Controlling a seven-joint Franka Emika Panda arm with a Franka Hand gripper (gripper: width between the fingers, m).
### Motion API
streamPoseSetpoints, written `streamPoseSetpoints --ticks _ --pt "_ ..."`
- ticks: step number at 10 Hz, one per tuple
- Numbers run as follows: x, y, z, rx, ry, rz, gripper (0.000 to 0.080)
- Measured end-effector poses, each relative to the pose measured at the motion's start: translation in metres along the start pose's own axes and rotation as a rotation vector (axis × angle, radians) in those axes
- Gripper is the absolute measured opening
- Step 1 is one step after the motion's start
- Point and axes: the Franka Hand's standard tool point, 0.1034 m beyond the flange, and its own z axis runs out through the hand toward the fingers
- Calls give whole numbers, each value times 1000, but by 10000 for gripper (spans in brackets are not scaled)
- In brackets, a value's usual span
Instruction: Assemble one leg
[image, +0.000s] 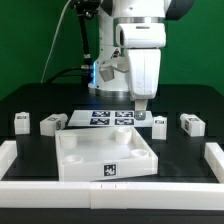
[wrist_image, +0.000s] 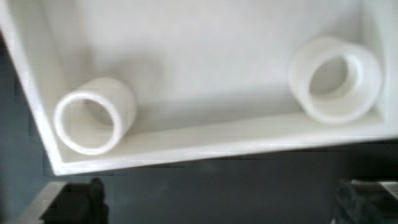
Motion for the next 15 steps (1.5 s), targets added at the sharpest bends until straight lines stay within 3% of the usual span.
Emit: streamPoseSetpoints --ticks 2,6,7,9,12,15 --pt "-8 -19 8 16 -28 -131 650" --pt "-13 -20 9 20 -33 -122 650" --pt "-16 -24 14 10 -28 -118 650" --pt "-32 -49 34 40 -23 -77 650" --pt "-45 -60 47 56 -24 -49 650" --pt "-50 -59 56 69 -23 -40 650"
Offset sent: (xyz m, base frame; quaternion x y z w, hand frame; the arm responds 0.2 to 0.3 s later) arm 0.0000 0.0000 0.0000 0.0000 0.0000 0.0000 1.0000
